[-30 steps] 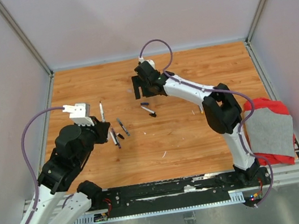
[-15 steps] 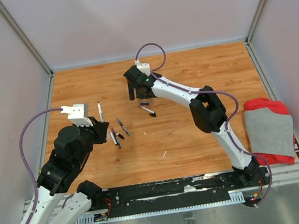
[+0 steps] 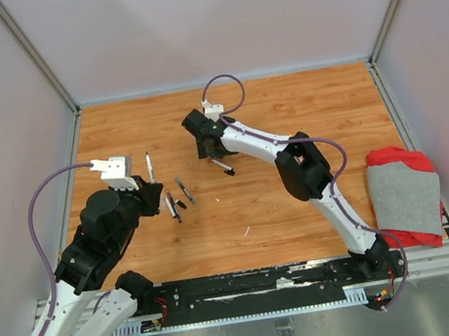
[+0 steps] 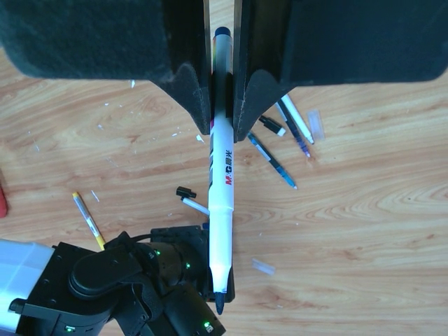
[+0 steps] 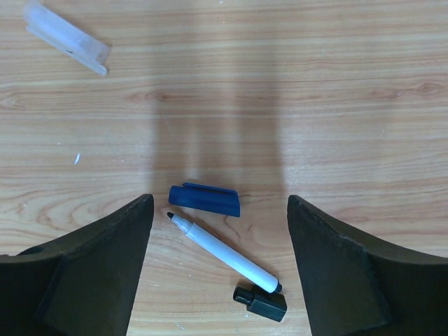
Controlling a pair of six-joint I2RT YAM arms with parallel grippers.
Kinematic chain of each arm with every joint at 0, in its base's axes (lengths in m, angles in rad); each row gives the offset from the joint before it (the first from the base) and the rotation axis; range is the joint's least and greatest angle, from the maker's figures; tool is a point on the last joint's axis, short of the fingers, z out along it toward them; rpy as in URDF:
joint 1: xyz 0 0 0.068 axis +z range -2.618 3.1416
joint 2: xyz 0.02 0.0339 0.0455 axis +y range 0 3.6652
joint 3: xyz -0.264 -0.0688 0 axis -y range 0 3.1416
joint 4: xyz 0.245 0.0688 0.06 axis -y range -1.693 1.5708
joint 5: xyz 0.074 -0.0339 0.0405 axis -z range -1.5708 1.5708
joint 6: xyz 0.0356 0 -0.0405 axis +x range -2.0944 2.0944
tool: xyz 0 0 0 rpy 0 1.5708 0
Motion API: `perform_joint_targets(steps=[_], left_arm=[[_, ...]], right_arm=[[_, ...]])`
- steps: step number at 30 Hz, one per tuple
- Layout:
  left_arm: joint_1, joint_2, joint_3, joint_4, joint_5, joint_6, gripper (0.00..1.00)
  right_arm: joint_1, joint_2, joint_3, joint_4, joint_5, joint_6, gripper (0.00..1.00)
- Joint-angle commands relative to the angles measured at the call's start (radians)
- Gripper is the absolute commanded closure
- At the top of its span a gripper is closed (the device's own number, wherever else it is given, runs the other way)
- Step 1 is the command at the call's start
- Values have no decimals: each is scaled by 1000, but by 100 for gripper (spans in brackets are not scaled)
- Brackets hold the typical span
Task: Insert the pens into the pen caps
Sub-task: Adjust the pen cap at the center of the board.
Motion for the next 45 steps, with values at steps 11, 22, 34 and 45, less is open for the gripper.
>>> perform_joint_targets(steps=[11,22,34,45], left_arm=[[7,-15,-7,31,-4,8,99],[8,-16,-7,30,-4,8,99],[8,-14,-8,32,-4,8,99],[7,-9,-8,30,-7,9,100]], right_arm=[[25,56,59,-13,70,28,29],[26,63,45,-4,68,33,36],[25,10,-43,58,44,42,54],[-8,-85,-157,181,8,-39,58]])
